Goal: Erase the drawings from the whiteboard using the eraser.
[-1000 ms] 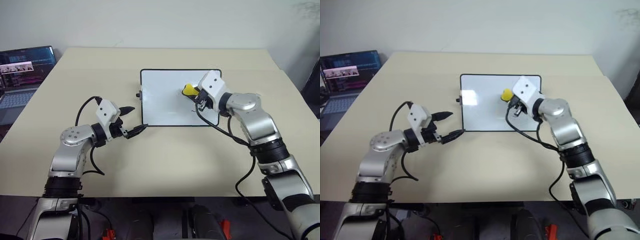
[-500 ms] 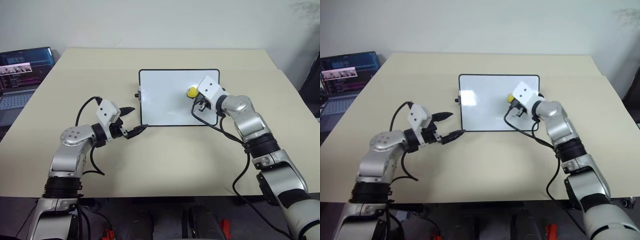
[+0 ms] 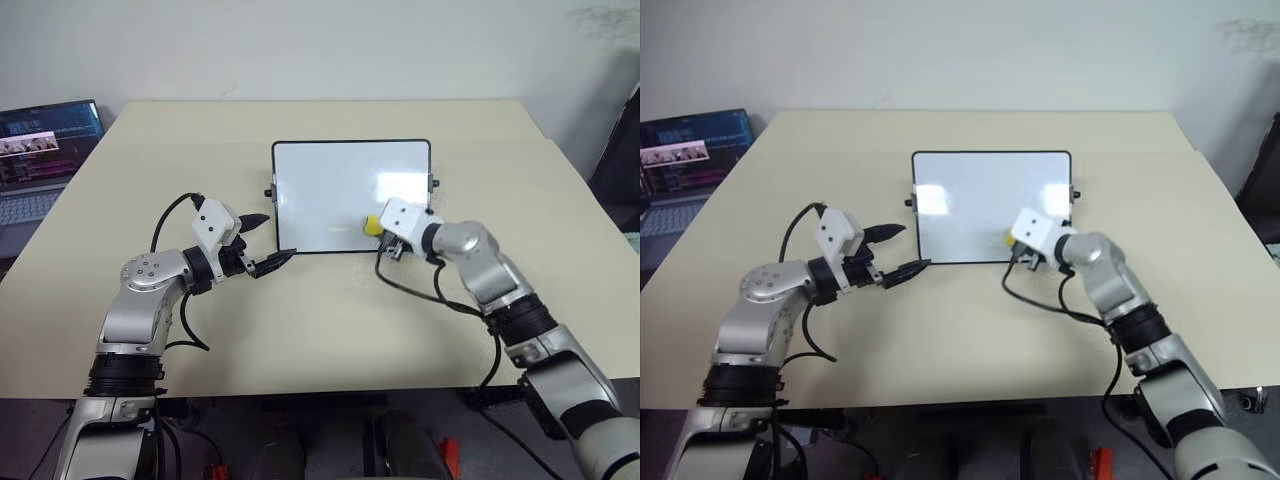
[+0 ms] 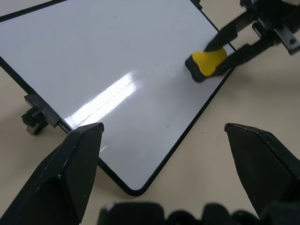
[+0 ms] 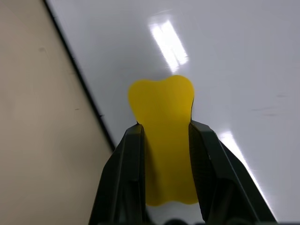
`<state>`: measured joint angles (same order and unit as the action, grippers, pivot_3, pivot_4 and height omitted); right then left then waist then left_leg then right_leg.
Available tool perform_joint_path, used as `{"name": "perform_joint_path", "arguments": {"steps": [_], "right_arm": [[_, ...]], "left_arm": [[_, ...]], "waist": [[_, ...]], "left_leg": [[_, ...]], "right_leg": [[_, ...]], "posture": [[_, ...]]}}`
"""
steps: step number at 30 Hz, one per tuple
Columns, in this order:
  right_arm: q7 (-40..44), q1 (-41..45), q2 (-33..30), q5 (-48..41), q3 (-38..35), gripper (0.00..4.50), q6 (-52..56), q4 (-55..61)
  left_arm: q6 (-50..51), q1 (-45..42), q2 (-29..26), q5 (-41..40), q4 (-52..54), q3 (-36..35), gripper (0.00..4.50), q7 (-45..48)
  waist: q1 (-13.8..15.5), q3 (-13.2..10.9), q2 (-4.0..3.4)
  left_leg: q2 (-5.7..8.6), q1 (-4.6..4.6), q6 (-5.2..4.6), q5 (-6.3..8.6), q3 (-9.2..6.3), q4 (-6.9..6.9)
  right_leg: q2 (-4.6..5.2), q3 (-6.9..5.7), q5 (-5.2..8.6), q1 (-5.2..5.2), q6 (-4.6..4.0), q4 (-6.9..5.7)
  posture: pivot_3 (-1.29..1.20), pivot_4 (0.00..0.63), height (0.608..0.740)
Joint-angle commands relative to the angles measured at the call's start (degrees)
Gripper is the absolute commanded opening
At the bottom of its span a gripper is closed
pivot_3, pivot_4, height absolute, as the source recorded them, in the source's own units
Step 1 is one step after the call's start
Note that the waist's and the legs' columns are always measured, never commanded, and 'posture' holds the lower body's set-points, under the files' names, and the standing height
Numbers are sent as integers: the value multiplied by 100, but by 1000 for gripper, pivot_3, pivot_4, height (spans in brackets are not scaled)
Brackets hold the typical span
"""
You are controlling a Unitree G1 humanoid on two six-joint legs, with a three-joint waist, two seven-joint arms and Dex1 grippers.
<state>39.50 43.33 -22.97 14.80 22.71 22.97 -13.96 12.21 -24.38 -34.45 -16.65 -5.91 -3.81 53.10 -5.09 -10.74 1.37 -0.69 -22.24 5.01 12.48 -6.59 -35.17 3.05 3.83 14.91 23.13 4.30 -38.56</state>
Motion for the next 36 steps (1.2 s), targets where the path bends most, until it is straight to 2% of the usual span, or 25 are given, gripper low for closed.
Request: {"name": "perform_joint_path", "arguments": {"steps": [1,8,15,23,28,36], "right_arm": [[-82,13,18,158,-15,966,358,-197],[-505,521,-29,249,-258,965,475,-610],[-1427,1195,55,320,-601,965,413,-1210],[-903,953,131,103,-559,965,673,-575],[-126,1007,-80,-960,-1553,965,1801,1039],[-454,1058,-787,-1541,-2907,965,3496,1912]], "left_arm": [[-47,-103,-40,-64,202,-59,4500,-5],[-35,-108,-41,-60,205,-56,4500,-13],[-56,-110,-31,-57,175,-56,4500,-12],[-82,-142,-15,-49,124,-37,4500,4],[-78,-190,-2,-85,103,-30,4500,54],[69,-313,92,-202,224,151,4500,304]], "waist": [[10,0,0],[28,0,0],[28,0,0],[0,0,0],[14,-12,-8],[53,-12,-8]], "left_leg": [[0,8,0,-1,1,0],[1,33,-13,-18,2,-3],[1,36,-21,-32,2,-3],[1,26,-22,-31,9,19],[1,-4,-22,-31,7,19],[1,-38,-22,-29,-14,24]], "right_leg": [[0,2,0,-1,1,-6],[-2,6,7,-22,23,-17],[-2,6,-4,-23,20,-17],[-2,13,-13,-2,0,-10],[-2,10,-14,17,-1,-6],[-1,-17,-17,28,-9,17]], "posture": [[0,150,740],[0,150,740],[0,150,740],[0,150,740],[0,150,740],[0,150,740]]}}
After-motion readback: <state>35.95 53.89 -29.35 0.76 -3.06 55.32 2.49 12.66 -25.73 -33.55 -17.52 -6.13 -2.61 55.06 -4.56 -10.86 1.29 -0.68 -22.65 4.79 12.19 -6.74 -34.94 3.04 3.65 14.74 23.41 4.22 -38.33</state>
